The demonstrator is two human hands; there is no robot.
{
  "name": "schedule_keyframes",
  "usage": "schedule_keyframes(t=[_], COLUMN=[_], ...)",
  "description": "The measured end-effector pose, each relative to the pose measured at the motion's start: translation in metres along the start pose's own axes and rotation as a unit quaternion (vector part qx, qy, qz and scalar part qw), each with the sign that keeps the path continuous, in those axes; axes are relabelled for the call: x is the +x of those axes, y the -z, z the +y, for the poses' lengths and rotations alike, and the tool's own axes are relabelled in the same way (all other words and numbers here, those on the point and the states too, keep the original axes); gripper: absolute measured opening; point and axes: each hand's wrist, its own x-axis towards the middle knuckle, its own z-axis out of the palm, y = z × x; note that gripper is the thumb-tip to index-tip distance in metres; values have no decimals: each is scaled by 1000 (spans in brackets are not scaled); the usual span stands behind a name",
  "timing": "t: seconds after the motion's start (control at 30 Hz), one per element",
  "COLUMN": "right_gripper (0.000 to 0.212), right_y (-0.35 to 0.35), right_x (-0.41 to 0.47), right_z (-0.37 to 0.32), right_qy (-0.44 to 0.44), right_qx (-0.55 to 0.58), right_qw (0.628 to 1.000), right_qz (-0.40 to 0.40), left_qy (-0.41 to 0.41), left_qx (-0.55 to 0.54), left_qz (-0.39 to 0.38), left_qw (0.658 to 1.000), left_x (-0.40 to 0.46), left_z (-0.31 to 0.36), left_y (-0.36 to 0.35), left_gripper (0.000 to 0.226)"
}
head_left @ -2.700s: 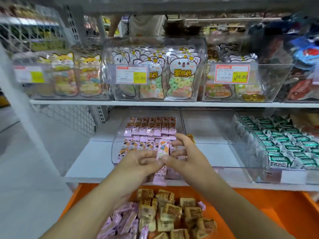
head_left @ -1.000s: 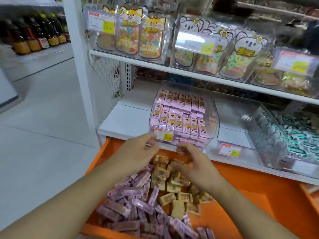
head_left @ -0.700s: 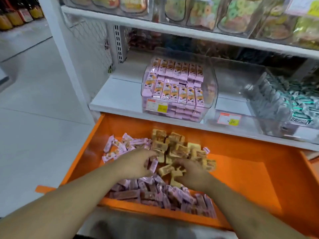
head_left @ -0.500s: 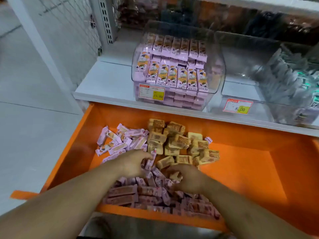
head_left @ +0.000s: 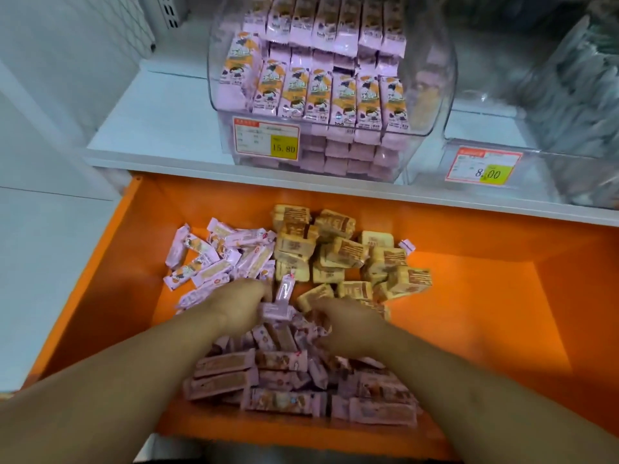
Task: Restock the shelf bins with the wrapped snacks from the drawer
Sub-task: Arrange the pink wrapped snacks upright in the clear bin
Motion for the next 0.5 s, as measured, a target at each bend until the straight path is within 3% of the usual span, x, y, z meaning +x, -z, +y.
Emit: schedule_keyframes(t=[0.1,0.23,0.33,0.5], right_gripper=[32,28,23,24], right_y=[28,81,127,179], right_x=[-13,-43,-78,-152], right_z=[-2,-14,-28,-55], right_qy=[-38,-53,-18,70], right_qx=[130,221,345,458], right_qw=[990,966,917,850], right_qz=[36,127,200,248], left_qy=[12,15,-4,-65], left_qx=[-124,-291,-386,-515], left_qz=[25,42,57,33], left_qw=[992,956,921,854], left_x=[-13,-43,-77,-147], left_z=[13,36,57,103], left_y=[18,62,101,149], left_gripper=[14,21,28,9])
